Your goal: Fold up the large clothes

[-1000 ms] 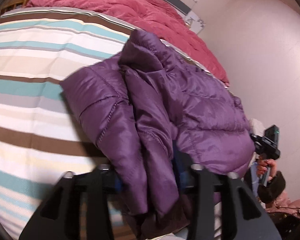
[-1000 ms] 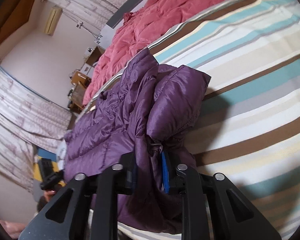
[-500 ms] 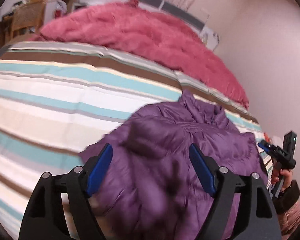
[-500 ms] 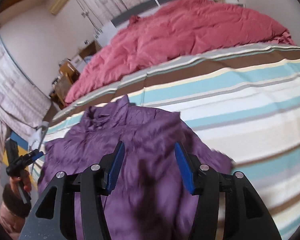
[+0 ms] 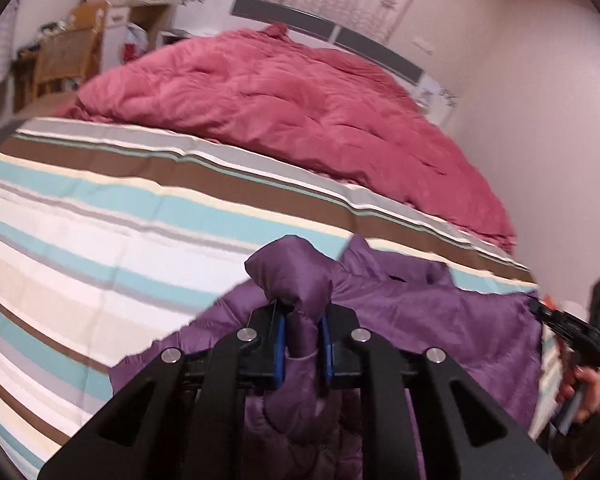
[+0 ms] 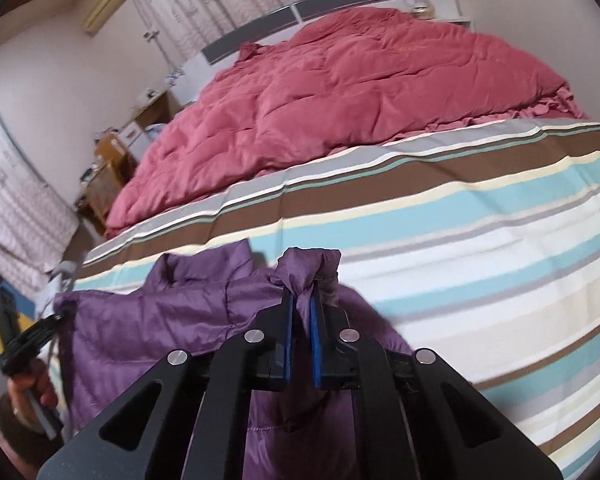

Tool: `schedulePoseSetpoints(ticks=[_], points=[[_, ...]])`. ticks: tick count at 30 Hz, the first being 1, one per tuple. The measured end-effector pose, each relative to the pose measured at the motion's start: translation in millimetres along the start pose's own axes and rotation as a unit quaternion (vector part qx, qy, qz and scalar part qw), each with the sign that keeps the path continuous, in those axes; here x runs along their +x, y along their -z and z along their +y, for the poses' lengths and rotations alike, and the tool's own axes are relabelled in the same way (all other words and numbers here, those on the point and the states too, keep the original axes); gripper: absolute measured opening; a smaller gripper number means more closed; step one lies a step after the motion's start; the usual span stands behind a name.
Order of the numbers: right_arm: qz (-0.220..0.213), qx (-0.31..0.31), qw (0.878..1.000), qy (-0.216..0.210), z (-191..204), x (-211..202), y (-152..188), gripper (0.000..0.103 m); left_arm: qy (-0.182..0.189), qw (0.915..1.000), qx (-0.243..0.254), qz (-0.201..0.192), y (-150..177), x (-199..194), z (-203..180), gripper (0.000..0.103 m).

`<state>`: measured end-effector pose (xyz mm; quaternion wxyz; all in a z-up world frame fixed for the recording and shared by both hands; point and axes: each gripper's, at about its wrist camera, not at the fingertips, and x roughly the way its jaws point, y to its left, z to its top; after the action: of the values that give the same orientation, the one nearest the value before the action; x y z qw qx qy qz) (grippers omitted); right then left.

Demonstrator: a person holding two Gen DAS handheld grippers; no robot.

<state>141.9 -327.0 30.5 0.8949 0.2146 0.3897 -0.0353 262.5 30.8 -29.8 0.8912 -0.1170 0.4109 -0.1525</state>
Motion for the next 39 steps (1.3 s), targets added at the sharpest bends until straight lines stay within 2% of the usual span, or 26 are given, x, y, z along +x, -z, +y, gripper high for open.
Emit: schedulePoseSetpoints(ticks=[5, 8, 11, 13, 15, 20, 24, 25, 28, 32, 34, 36, 39], points=[[0.009, 0.004, 0.998, 0.062, -4.0, 44.9, 12.3, 0.007, -0.064, 0.9978, 0.003, 0.015, 11.5, 40.8, -5.3, 0.014], [0.003, 0.000, 0.997, 0.078, -7.7, 61.1, 23.0, 0.008, -0.075, 0.9971, -0.006, 0.010, 19.5, 53.0, 1.5, 0.019], [-0.007, -0.033, 0.994, 0.106, -0.6, 74.5, 29.0, 0.009, -0.088, 0.9961, 0.004, 0.001, 26.1, 62.8, 5.0, 0.024], [-0.005, -0.041, 0.993, 0.114, 0.1, 83.7, 34.2, 0.012, -0.086, 0.9963, 0.001, 0.001, 31.1, 69.8, 9.6, 0.030], [-0.007, -0.034, 0.993, 0.113, -3.3, 88.8, 37.7, 0.012, -0.073, 0.9970, -0.026, 0.003, 34.9, 76.2, 21.5, 0.033], [-0.010, -0.025, 0.994, 0.105, -8.5, 91.9, 39.3, 0.013, -0.069, 0.9971, -0.030, 0.004, 37.4, 83.6, 23.6, 0.034], [-0.012, -0.033, 0.993, 0.115, -5.9, 91.3, 40.5, 0.013, -0.074, 0.9969, -0.028, 0.003, 37.1, 83.4, 21.1, 0.035], [-0.013, -0.035, 0.992, 0.118, -5.0, 91.1, 40.9, 0.013, -0.077, 0.9967, -0.026, 0.002, 37.3, 82.1, 19.9, 0.038], [-0.014, -0.037, 0.992, 0.119, -3.8, 89.9, 40.9, 0.013, -0.084, 0.9958, -0.032, -0.015, 38.9, 63.3, 15.9, 0.039], [-0.014, -0.039, 0.991, 0.123, -3.3, 89.8, 41.0, 0.016, -0.061, 0.9948, -0.034, -0.074, 42.1, 13.6, -12.0, 0.053], [-0.014, -0.042, 0.991, 0.126, -2.7, 89.5, 40.7, 0.016, -0.050, 0.9931, -0.008, -0.106, 42.6, -7.3, -39.5, 0.060], [-0.015, -0.043, 0.991, 0.128, -1.9, 89.0, 40.4, 0.016, -0.048, 0.9915, 0.027, -0.117, 42.5, -13.6, -66.2, 0.060], [-0.014, -0.042, 0.991, 0.126, -2.2, 88.7, 40.3, 0.016, -0.057, 0.9898, 0.077, -0.106, 39.7, 1.8, -102.9, 0.060]])
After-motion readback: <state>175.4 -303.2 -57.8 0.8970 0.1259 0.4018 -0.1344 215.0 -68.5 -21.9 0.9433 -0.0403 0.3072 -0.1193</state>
